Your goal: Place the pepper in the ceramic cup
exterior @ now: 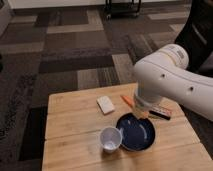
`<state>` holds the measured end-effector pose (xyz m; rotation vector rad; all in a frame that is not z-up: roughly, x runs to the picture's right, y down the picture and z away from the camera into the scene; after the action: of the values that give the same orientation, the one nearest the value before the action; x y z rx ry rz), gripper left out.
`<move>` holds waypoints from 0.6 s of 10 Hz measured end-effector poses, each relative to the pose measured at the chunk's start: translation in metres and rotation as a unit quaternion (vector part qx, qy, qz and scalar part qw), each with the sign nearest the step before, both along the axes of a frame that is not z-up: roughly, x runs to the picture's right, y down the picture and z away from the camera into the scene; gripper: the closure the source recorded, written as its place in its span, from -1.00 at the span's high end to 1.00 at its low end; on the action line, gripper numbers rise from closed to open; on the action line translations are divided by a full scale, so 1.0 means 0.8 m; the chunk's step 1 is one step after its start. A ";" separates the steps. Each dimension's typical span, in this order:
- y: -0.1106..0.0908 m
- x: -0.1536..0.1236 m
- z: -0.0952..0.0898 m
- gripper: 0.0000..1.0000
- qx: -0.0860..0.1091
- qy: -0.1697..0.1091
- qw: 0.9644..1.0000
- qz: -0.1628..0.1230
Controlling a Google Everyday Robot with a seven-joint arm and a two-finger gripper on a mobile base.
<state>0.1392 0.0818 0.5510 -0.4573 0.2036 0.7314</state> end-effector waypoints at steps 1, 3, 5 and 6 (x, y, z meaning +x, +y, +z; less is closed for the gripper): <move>0.007 -0.017 -0.010 -0.60 0.001 -0.032 0.999 -0.040; 0.019 -0.036 -0.026 -0.60 0.001 -0.069 0.994 -0.089; 0.024 -0.045 -0.034 -0.60 0.002 -0.087 0.990 -0.113; 0.024 -0.045 -0.034 -0.60 0.002 -0.087 0.990 -0.113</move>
<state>0.1033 0.1012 0.5234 -0.4836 0.0880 0.4675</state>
